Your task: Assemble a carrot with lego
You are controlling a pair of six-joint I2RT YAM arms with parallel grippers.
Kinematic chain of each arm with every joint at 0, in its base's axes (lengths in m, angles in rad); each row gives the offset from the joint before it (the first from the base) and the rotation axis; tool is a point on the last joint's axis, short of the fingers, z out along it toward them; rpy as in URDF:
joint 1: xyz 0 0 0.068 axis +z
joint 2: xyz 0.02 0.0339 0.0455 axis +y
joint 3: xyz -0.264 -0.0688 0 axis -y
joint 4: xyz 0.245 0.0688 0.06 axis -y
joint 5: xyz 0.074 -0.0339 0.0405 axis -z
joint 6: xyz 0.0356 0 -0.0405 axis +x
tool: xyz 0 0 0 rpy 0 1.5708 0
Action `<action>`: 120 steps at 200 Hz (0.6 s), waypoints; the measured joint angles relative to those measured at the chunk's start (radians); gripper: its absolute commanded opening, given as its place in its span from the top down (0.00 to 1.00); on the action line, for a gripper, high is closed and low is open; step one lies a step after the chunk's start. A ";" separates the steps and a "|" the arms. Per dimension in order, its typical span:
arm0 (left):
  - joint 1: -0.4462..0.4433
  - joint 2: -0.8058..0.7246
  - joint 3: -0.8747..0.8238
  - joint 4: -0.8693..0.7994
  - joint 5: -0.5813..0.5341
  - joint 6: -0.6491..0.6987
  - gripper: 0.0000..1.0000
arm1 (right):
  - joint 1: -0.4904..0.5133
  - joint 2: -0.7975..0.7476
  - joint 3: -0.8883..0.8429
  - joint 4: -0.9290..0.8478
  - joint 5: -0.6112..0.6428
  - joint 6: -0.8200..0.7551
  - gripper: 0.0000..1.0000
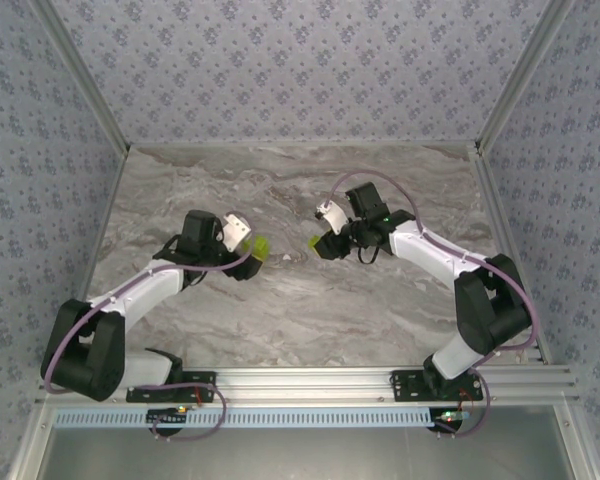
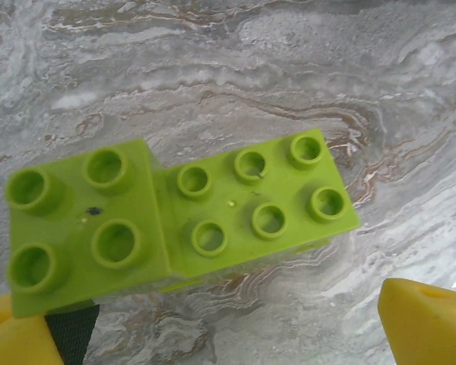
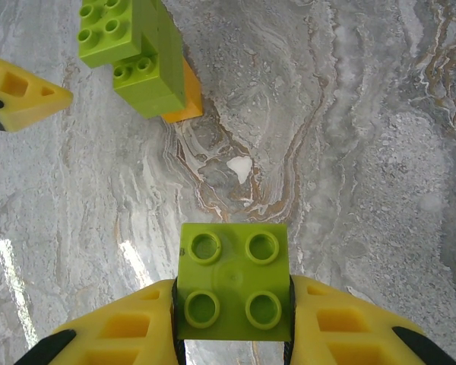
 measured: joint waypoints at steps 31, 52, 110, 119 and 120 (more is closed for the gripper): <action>0.000 0.009 0.000 0.002 -0.021 0.000 0.03 | 0.002 0.000 0.000 -0.003 0.000 0.000 0.75; 0.007 0.022 0.000 0.005 -0.024 -0.001 0.03 | 0.004 0.000 0.000 -0.009 0.000 0.000 0.75; 0.036 0.060 0.016 0.018 -0.024 -0.001 0.03 | 0.005 0.000 0.000 -0.019 0.000 0.000 0.75; 0.040 0.062 0.018 0.022 -0.022 -0.001 0.03 | 0.006 0.000 0.000 -0.018 0.000 0.000 0.76; 0.042 0.062 0.018 0.022 -0.021 -0.001 0.03 | 0.006 0.000 0.000 -0.018 0.000 0.000 0.75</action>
